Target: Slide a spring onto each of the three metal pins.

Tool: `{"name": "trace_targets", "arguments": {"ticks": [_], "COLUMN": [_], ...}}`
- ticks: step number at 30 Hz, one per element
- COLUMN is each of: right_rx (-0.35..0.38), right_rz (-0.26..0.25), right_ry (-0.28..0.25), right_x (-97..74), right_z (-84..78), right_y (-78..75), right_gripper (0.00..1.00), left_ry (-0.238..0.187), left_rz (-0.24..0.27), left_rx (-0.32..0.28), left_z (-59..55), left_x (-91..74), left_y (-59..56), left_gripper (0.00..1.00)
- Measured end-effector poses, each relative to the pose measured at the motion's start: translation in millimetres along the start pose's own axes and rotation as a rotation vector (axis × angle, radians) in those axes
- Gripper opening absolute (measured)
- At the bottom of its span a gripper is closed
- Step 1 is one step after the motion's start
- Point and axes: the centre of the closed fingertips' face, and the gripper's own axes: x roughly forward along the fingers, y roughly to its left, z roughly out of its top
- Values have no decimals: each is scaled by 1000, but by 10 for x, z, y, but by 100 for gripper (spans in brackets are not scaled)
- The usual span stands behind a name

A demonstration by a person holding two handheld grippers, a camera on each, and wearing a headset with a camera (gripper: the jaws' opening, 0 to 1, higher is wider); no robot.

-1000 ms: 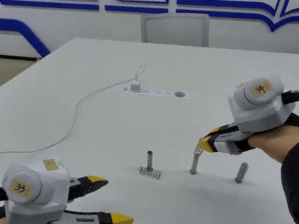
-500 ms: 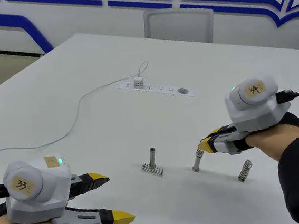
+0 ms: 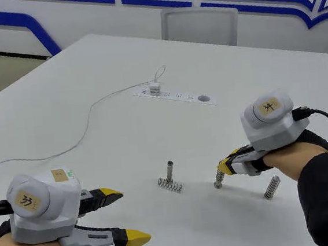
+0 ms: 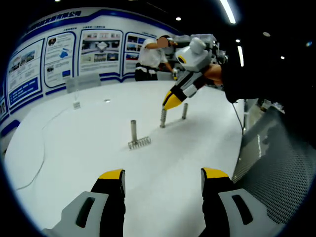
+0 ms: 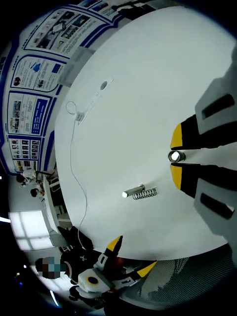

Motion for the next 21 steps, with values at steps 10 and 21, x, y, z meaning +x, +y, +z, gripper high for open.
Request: {"name": "trace_targets", "arguments": {"ticks": [10, 21], "right_rx": [0, -14], "right_rz": [3, -6], "right_ry": [33, 23], "right_x": [86, -4], "right_z": [-121, -142], "right_y": [-7, -6], "right_gripper": [12, 14], "left_ry": [1, 2], "left_rz": [2, 4], "left_rx": [0, 6], "left_z": [-1, 3], "left_x": [1, -4], "left_y": [6, 10], "left_gripper": [64, 63]}}
